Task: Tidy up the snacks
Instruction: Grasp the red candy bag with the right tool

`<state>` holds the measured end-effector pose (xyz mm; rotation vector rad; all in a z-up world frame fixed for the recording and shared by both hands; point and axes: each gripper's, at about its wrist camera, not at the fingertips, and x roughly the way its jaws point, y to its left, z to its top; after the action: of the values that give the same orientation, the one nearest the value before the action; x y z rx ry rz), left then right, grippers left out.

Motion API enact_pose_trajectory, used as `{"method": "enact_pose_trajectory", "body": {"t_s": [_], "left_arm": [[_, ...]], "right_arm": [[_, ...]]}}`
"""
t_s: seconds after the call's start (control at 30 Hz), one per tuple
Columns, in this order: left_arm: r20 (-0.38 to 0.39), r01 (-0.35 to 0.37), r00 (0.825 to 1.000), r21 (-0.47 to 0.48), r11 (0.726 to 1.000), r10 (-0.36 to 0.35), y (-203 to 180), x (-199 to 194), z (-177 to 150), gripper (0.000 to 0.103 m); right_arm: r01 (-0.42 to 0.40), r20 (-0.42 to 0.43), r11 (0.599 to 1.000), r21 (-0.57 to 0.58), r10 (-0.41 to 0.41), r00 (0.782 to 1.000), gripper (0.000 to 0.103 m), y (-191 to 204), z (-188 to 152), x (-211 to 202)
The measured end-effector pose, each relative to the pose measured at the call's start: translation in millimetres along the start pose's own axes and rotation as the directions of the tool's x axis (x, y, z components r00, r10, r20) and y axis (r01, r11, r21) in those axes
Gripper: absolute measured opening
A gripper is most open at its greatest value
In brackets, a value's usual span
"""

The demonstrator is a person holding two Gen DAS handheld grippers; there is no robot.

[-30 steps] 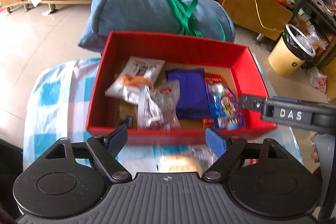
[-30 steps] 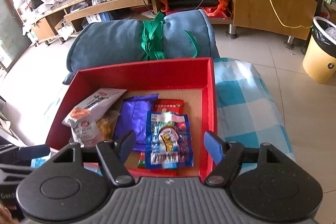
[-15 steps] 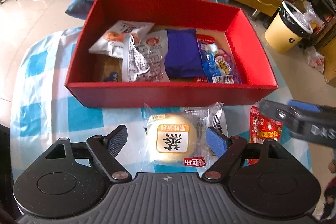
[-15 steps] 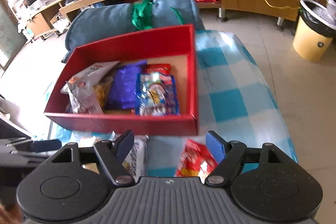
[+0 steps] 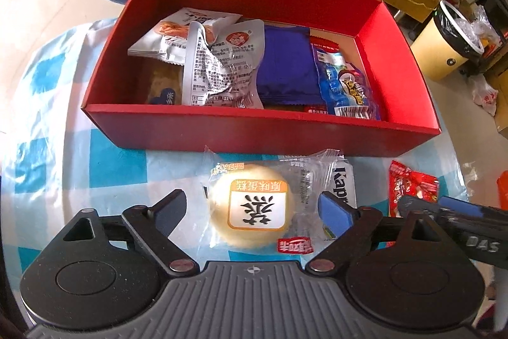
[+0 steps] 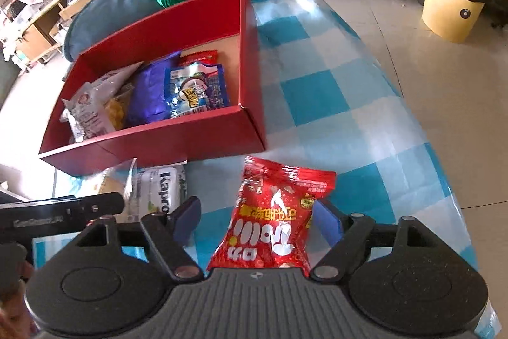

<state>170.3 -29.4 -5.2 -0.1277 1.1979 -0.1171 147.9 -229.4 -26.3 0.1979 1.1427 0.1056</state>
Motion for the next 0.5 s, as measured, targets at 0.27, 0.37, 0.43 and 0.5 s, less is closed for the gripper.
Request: {"method": "enact_pose_trajectory", "body": {"t_s": [0.27,0.37,0.43,0.5], "left_arm": [[0.002,0.003,1.0,-0.004,1.0,-0.003,7.9,-5.1,0.3,0.094],[-0.002,-0.001,1.0,-0.007,1.0,0.001,9.1,-3.1,-0.1,0.094],[-0.009,-0.007,1.0,0.004,1.0,0.007,6.8,0.1,-1.1,0.094],[-0.02,-0.023,1.0,0.021,1.0,0.024,4.4,6.4,-1.8,0.094]], "right_arm": [[0.053,-0.041,0.996,-0.074,-0.056,0.998,0.08,12.9,-8.0,22.6],[0.085,-0.035,0.988,-0.131,-0.09,0.995,0.079,21.5,-11.5,24.1],[0.095,-0.022,0.98,-0.174,-0.1,0.995,0.075,25.8,-15.3,23.2],[0.099,-0.008,0.974,-0.204,-0.103,0.995,0.067,28.0,-18.4,21.2]]}}
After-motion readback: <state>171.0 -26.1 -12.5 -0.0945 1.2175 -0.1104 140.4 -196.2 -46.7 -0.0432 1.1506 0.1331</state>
